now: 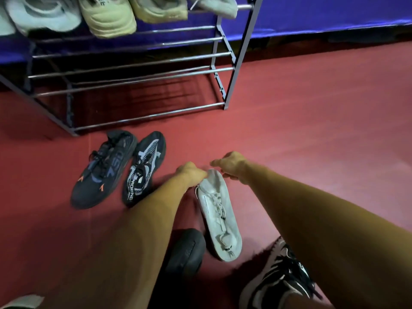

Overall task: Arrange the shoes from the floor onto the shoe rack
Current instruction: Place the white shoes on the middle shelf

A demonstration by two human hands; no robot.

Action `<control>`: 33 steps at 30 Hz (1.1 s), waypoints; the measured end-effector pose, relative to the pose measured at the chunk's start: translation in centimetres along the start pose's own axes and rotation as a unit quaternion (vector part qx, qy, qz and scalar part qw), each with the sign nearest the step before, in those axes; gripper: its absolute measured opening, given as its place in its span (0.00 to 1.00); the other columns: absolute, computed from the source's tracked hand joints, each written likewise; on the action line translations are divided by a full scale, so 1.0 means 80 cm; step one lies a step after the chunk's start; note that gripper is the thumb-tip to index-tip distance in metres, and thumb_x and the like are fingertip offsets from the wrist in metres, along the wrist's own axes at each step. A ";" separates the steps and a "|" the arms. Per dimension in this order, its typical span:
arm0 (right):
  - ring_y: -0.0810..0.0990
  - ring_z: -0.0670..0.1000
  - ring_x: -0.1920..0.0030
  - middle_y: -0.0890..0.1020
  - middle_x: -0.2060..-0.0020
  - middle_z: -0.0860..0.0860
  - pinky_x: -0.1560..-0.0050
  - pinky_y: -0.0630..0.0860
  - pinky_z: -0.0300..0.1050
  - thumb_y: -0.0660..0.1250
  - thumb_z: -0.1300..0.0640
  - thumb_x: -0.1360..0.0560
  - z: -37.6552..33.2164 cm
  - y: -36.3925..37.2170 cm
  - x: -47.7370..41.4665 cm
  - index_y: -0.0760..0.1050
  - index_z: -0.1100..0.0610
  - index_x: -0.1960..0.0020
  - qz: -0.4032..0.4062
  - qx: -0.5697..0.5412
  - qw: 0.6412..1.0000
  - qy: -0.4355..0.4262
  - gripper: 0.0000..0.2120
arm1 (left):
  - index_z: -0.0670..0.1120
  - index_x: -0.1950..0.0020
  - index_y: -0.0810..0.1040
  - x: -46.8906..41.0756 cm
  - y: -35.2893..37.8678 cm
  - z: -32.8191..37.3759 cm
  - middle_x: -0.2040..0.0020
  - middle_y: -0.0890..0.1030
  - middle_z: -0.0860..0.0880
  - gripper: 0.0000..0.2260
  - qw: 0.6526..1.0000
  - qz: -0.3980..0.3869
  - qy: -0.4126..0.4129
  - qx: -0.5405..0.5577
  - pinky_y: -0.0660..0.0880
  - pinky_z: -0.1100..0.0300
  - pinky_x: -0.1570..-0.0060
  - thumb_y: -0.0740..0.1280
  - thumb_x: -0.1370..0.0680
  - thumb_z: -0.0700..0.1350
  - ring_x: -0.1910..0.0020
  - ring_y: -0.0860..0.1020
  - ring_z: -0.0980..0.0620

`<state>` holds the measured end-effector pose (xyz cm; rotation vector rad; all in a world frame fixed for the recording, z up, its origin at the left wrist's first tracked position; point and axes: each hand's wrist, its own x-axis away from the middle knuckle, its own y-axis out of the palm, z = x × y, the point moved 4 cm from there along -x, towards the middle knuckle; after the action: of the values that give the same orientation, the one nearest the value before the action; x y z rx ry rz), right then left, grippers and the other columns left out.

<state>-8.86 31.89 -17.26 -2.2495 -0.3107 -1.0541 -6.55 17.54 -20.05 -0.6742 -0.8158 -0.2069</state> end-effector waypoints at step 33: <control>0.81 0.55 0.48 0.82 0.43 0.54 0.51 0.78 0.46 0.71 0.42 0.29 -0.120 -0.070 0.083 0.79 0.55 0.41 0.141 0.209 0.959 -0.129 0.22 | 0.52 0.51 0.73 0.078 -0.094 0.085 0.57 0.77 0.51 0.03 0.973 0.150 0.129 0.116 0.70 0.60 0.64 0.65 0.23 0.44 0.62 0.74 0.49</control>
<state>-12.92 29.88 -5.13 -1.9685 -0.2801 -0.4905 -9.56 16.48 -8.63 -0.5278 -0.4723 0.0742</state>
